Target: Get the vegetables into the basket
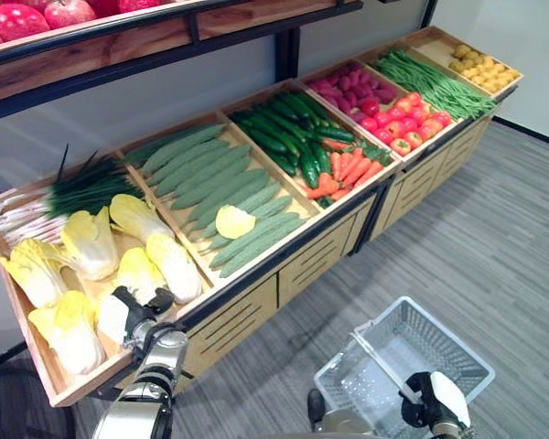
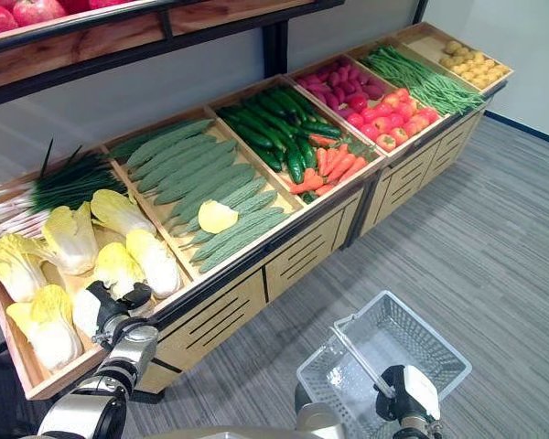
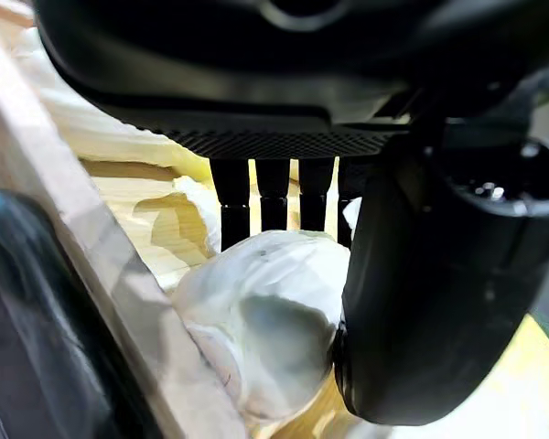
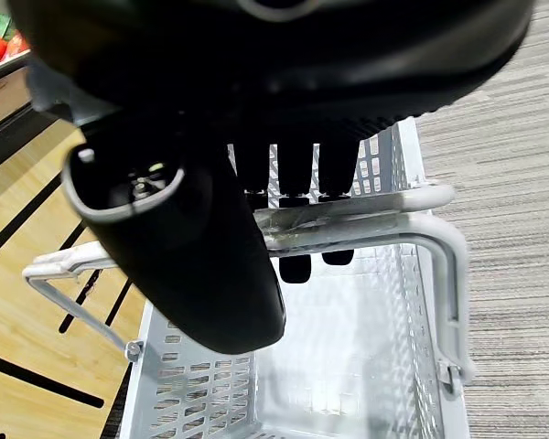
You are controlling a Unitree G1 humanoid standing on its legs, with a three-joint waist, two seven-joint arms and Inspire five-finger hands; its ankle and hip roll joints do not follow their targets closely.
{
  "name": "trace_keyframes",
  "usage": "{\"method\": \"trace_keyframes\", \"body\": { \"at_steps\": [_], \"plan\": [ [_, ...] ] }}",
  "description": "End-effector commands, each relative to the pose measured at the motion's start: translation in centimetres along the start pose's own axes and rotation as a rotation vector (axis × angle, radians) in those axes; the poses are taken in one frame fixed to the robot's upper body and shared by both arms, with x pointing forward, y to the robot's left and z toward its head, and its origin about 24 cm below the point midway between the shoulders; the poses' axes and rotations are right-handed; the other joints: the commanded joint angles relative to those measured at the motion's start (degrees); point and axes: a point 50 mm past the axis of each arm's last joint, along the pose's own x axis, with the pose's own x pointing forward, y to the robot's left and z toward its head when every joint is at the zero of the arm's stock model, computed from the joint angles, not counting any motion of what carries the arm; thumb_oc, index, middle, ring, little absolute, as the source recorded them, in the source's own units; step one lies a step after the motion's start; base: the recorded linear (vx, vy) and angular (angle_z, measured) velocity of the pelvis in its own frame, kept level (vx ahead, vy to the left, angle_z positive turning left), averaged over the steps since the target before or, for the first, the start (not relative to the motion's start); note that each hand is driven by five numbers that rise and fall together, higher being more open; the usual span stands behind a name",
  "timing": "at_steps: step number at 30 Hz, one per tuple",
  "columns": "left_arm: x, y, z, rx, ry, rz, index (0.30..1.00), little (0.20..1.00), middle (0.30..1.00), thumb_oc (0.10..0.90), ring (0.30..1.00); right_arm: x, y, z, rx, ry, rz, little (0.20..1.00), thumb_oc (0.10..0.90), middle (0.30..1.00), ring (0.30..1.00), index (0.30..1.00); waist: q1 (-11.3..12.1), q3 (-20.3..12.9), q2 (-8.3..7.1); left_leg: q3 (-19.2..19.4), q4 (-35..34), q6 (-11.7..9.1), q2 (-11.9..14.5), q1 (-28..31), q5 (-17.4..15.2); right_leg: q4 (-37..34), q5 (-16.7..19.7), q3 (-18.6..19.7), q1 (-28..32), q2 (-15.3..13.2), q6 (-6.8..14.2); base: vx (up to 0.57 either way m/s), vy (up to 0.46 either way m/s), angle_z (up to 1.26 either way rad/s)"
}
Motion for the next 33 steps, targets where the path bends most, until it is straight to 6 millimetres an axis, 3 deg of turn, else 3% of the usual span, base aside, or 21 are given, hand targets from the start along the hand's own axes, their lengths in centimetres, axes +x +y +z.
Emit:
{"method": "trace_keyframes", "body": {
  "at_steps": [1, 2, 3, 5, 9, 10, 11, 12, 16, 19, 20, 21, 23, 26, 27, 30, 31, 33],
  "plan": [
    [1.4, 6.1, -7.6, 0.066, 0.385, 0.359, 0.300, 0.300, 0.300, 0.400, 0.300, 1.7, -1.4, 3.8, 0.030, -0.194, -0.077, 0.300, 0.400, 0.300, 0.300, 0.300, 0.1, 1.7, -4.96, -1.8, 0.3, -2.4, 1.1, 1.6, -4.2, 0.2, -6.6, 2.1, 4.5, -4.7, 4.3, 0.00, 0.000, 0.00],
    [1.8, 6.2, -6.3, -0.001, 0.358, 0.415, 0.300, 0.300, 0.300, 0.400, 0.300, 1.5, -1.3, 3.7, 0.027, -0.192, -0.076, 0.300, 0.400, 0.300, 0.300, 0.300, 0.2, 1.6, -5.05, -1.9, 0.3, -2.4, 1.1, 1.7, -4.2, 0.2, -6.6, 1.9, 4.6, -4.8, 4.3, 0.00, 0.000, 0.00],
    [2.6, 6.7, -3.0, -0.167, 0.256, 0.526, 0.300, 0.300, 0.300, 0.400, 0.300, 1.2, -1.1, 3.4, 0.039, -0.173, -0.082, 0.300, 0.400, 0.300, 0.300, 0.300, 0.8, 1.7, -5.36, -2.3, 0.3, -2.4, 1.2, 1.5, -4.1, 0.2, -6.7, 1.6, 4.7, -4.9, 4.3, 0.00, 0.000, 0.00],
    [3.0, 8.1, 1.1, -0.349, 0.102, 0.637, 0.300, 0.300, 0.300, 0.400, 0.300, 1.0, -0.7, 3.1, 0.057, -0.145, -0.090, 0.300, 0.400, 0.300, 0.300, 0.300, 1.6, 2.0, -5.81, -2.9, 0.3, -2.4, 1.2, 1.5, -4.1, 0.2, -6.8, 1.0, 5.0, -5.1, 4.4, -0.03, -0.024, 0.07],
    [1.6, 10.4, 7.8, -0.660, -0.148, 0.684, 0.300, 0.300, 0.300, 0.400, 0.300, 1.0, -0.5, 2.9, 0.109, -0.082, -0.115, 0.300, 0.400, 0.300, 0.300, 0.300, 3.4, 2.2, -6.33, -4.3, 0.3, -2.1, 1.2, 0.9, -4.1, 0.2, -6.8, 0.3, 5.1, -5.4, 4.2, -0.03, -0.015, 0.17],
    [1.4, 10.6, 8.1, -0.659, -0.163, 0.682, 0.300, 0.300, 0.300, 0.400, 0.300, 1.0, -0.4, 3.0, 0.119, -0.075, -0.117, 0.300, 0.400, 0.300, 0.300, 0.300, 3.6, 2.2, -6.42, -4.5, 0.3, -2.0, 1.2, 0.8, -4.1, 0.2, -6.8, 0.2, 5.1, -5.5, 4.2, -0.06, -0.011, 0.28],
    [0.7, 11.4, 10.1, -0.731, -0.250, 0.686, 0.300, 0.300, 0.300, 0.400, 0.300, 1.0, -0.4, 2.8, 0.122, -0.064, -0.117, 0.300, 0.400, 0.300, 0.300, 0.300, 4.1, 2.0, -6.50, -4.9, 0.3, -1.9, 1.1, 0.7, -4.2, 0.2, -6.8, 0.2, 5.1, -5.6, 4.1, -0.03, 0.002, 0.27],
    [0.7, 11.4, 10.1, -0.731, -0.250, 0.686, 0.300, 0.300, 0.300, 0.400, 0.300, 1.0, -0.4, 2.9, 0.123, -0.064, -0.118, 0.300, 0.400, 0.300, 0.300, 0.300, 4.1, 2.0, -6.49, -5.0, 0.3, -1.8, 1.0, 0.7, -4.2, 0.2, -6.8, 0.1, 5.1, -5.6, 4.1, -0.03, 0.006, 0.21],
    [-1.1, 12.6, 13.7, -0.855, -0.415, 0.665, 0.300, 0.300, 0.300, 0.400, 0.300, 0.9, -0.2, 2.9, 0.131, -0.051, -0.115, 0.300, 0.400, 0.300, 0.300, 0.300, 4.5, 1.8, -6.58, -5.6, 0.3, -1.6, 0.8, 0.4, -4.4, 0.2, -6.8, -0.1, 5.3, -5.8, 4.1, -0.02, 0.006, 0.06],
    [-4.4, 12.6, 17.1, -0.960, -0.675, 0.461, 0.300, 0.300, 0.300, 0.400, 0.300, 1.0, 0.0, 2.8, 0.141, -0.034, -0.119, 0.300, 0.400, 0.300, 0.300, 0.300, 5.0, 1.9, -6.52, -6.4, 0.3, -1.3, 0.3, 0.1, -4.4, 0.2, -6.6, -0.4, 5.2, -6.0, 4.1, -0.04, 0.017, 0.15],
    [-6.0, 12.3, 18.0, -1.011, -0.783, 0.297, 0.300, 0.300, 0.300, 0.400, 0.300, 1.0, -0.1, 3.0, 0.152, -0.035, -0.124, 0.300, 0.400, 0.300, 0.300, 0.300, 5.0, 2.2, -6.49, -6.6, 0.3, -1.1, 0.2, 0.1, -4.4, 0.2, -6.5, -0.5, 5.3, -6.1, 4.1, -0.06, 0.034, 0.17],
    [-7.1, 11.7, 18.6, -1.093, -0.857, 0.025, 0.300, 0.300, 0.300, 0.400, 0.300, 1.5, -0.7, 3.4, 0.159, -0.036, -0.147, 0.300, 0.400, 0.300, 0.300, 0.300, 5.0, 2.4, -6.17, -6.8, 0.3, -1.0, 0.0, -0.1, -4.2, 0.2, -6.3, -0.5, 5.1, -6.3, 4.1, -0.05, 0.052, 0.14],
    [-8.0, 11.1, 18.7, -1.092, -0.920, -0.272, 0.300, 0.300, 0.300, 0.400, 0.300, 2.1, -1.5, 3.6, 0.161, -0.031, -0.177, 0.300, 0.400, 0.300, 0.300, 0.300, 5.0, 2.7, -5.65, -6.7, 0.3, -0.8, -0.2, -0.1, -4.2, 0.2, -6.1, -0.4, 5.1, -6.5, 4.2, -0.05, 0.054, 0.06],
    [-8.7, 10.2, 18.3, -1.085, -0.930, -0.541, 0.300, 0.300, 0.300, 0.400, 0.300, 2.5, -2.3, 3.7, 0.142, -0.042, -0.200, 0.300, 0.400, 0.300, 0.300, 0.300, 4.5, 2.7, -5.18, -6.2, 0.3, -0.8, -0.4, 0.1, -4.3, 0.2, -5.8, -0.1, 4.9, -6.8, 4.5, -0.02, 0.029, 0.00],
    [-8.7, 10.2, 18.3, -1.085, -0.930, -0.544, 0.300, 0.300, 0.300, 0.400, 0.300, 2.5, -2.3, 3.7, 0.142, -0.042, -0.200, 0.300, 0.400, 0.300, 0.300, 0.300, 4.5, 2.6, -5.20, -6.2, 0.3, -0.8, -0.4, 0.1, -4.3, 0.2, -5.8, -0.1, 4.9, -6.8, 4.5, -0.01, 0.036, -0.04],
    [-9.9, 8.9, 17.2, -1.146, -0.850, -0.980, 0.300, 0.300, 0.300, 0.400, 0.300, 2.6, -2.9, 3.5, 0.130, -0.036, -0.202, 0.300, 0.400, 0.300, 0.300, 0.300, 3.9, 2.5, -4.71, -5.5, 0.3, -0.7, -0.6, 0.4, -4.5, 0.2, -5.6, 0.5, 4.7, -7.1, 4.8, -0.02, 0.045, -0.08],
    [-10.9, 7.6, 15.8, -1.154, -0.759, -1.293, 0.300, 0.300, 0.300, 0.400, 0.300, 2.5, -2.9, 3.2, 0.127, -0.030, -0.187, 0.300, 0.400, 0.300, 0.300, 0.300, 3.4, 2.3, -4.67, -5.1, 0.3, -0.7, -0.7, 0.7, -4.6, 0.2, -5.7, 1.0, 4.7, -7.2, 4.9, 0.01, 0.032, -0.10],
    [-11.3, 7.1, 15.3, -1.173, -0.715, -1.392, 0.300, 0.300, 0.300, 0.400, 0.300, 2.4, -2.8, 3.1, 0.123, -0.027, -0.177, 0.300, 0.400, 0.300, 0.300, 0.300, 3.2, 2.2, -4.69, -4.9, 0.3, -0.7, -0.7, 0.9, -4.7, 0.2, -5.7, 1.2, 4.7, -7.3, 4.9, 0.01, 0.014, -0.09]
  ]
}}
